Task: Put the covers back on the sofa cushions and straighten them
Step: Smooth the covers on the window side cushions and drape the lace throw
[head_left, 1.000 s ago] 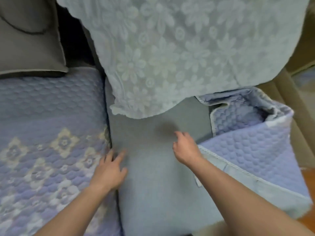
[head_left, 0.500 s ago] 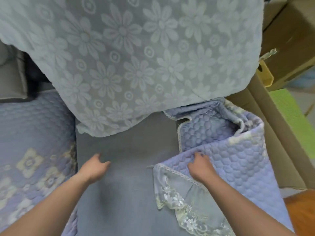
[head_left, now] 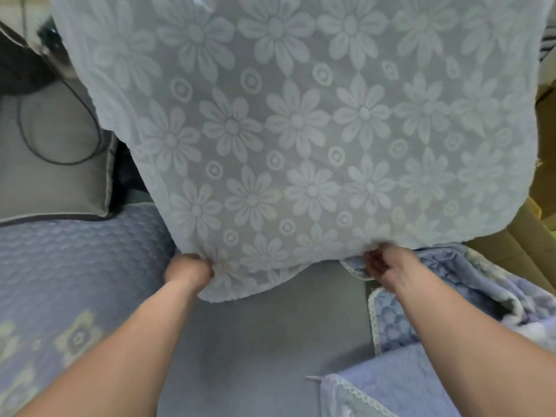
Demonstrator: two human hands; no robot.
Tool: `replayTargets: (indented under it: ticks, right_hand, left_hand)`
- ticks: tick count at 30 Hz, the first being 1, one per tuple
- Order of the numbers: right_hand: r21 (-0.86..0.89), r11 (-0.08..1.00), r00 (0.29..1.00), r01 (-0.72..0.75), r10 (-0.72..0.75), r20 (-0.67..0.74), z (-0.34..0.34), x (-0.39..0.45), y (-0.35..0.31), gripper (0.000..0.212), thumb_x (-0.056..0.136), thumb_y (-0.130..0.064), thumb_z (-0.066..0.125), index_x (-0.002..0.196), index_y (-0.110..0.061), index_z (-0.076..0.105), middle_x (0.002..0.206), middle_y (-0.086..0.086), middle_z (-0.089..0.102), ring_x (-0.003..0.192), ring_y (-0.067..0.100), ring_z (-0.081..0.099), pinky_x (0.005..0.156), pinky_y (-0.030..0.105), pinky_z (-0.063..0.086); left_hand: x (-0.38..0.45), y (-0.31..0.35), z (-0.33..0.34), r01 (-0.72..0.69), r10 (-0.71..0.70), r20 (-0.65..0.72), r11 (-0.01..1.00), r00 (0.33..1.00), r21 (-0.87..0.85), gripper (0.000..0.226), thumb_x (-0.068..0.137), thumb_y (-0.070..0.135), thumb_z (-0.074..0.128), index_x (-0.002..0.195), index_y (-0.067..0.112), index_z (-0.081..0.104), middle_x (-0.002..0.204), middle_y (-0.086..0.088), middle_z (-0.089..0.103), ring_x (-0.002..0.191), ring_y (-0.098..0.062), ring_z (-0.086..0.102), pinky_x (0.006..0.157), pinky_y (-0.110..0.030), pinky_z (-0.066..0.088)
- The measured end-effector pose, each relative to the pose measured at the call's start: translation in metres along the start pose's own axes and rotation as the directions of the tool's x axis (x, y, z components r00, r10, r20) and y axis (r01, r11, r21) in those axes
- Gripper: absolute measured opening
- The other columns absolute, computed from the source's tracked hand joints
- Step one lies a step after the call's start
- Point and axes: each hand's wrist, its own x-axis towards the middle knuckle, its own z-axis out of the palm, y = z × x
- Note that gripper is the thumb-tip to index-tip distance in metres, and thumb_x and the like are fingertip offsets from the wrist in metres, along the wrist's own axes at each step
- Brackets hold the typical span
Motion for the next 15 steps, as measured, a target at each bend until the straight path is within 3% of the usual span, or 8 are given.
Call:
replayTargets:
  ticks: [2, 4, 7, 9, 11, 15]
  right_hand:
    - [-0.037, 0.999, 0.999, 0.019, -0.020, -0.047, 0.000, -0.002, -0.005, 0.029, 0.104, -0.002, 0.035, 0.082, -0.012, 0.052, 0.060, 0.008, 0.055, 0.051, 0.016, 0.056, 0.030, 0.021, 0.046]
    - [-0.040, 0.997, 0.991, 0.073, -0.077, -0.111, -0.006, -0.005, -0.008, 0.023, 0.099, 0.002, 0.044, 0.087, -0.012, 0.058, 0.049, 0.006, 0.061, 0.039, 0.015, 0.059, 0.030, 0.023, 0.046]
    - [-0.066, 0.988, 0.983, 0.142, -0.148, -0.108, -0.020, -0.025, -0.009, 0.017, 0.089, 0.001, 0.057, 0.102, -0.009, 0.063, 0.087, 0.012, 0.068, 0.069, 0.024, 0.066, 0.049, 0.037, 0.057]
    - [-0.066, 0.976, 0.964, 0.207, -0.215, -0.157, -0.028, -0.070, -0.015, 0.026, 0.094, -0.003, 0.048, 0.118, -0.006, 0.057, 0.093, 0.009, 0.063, 0.078, 0.021, 0.063, 0.064, 0.038, 0.056]
    - [0.049, 0.968, 0.957, 0.246, -0.235, -0.168, -0.039, -0.124, -0.032, 0.029, 0.095, -0.003, 0.044, 0.119, -0.011, 0.059, 0.099, 0.008, 0.067, 0.083, 0.022, 0.066, 0.075, 0.038, 0.057]
    - [0.177, 0.932, 0.938, 0.316, -0.279, -0.207, -0.086, -0.207, -0.084, 0.036, 0.086, 0.002, 0.052, 0.119, -0.001, 0.065, 0.112, 0.018, 0.071, 0.088, 0.027, 0.071, 0.064, 0.038, 0.061]
  left_hand:
    - [-0.017, 0.004, -0.008, -0.056, 0.055, -0.010, 0.997, 0.998, -0.061, 0.026, 0.095, 0.014, 0.049, 0.093, -0.004, 0.068, 0.096, -0.020, 0.069, 0.092, -0.036, 0.065, 0.074, -0.034, 0.050]
    - [-0.051, 0.002, -0.028, -0.121, 0.117, -0.058, 0.991, 0.991, -0.062, 0.030, 0.096, 0.020, 0.048, 0.084, -0.001, 0.065, 0.083, -0.011, 0.065, 0.075, -0.026, 0.060, 0.062, -0.031, 0.040]
    - [-0.095, -0.011, -0.070, -0.174, 0.177, -0.100, 0.984, 0.979, 0.042, 0.029, 0.094, 0.019, 0.051, 0.067, 0.011, 0.044, 0.064, -0.008, 0.044, 0.058, -0.021, 0.039, 0.054, -0.034, 0.024]
    - [-0.115, -0.014, -0.100, -0.200, 0.204, -0.087, 0.979, 0.975, 0.051, 0.028, 0.090, 0.018, 0.052, 0.066, 0.015, 0.039, 0.061, -0.007, 0.043, 0.059, -0.022, 0.038, 0.056, -0.034, 0.024]
    - [-0.140, -0.001, -0.132, -0.205, 0.205, -0.018, 0.979, 0.979, 0.001, 0.026, 0.087, 0.018, 0.051, 0.065, 0.017, 0.037, 0.060, -0.004, 0.041, 0.060, -0.021, 0.038, 0.060, -0.033, 0.026]
    - [-0.210, 0.056, -0.175, -0.236, 0.265, 0.107, 0.945, 0.958, -0.228, 0.022, 0.086, 0.016, 0.048, 0.068, 0.018, 0.034, 0.064, -0.005, 0.035, 0.060, -0.020, 0.035, 0.058, -0.032, 0.029]
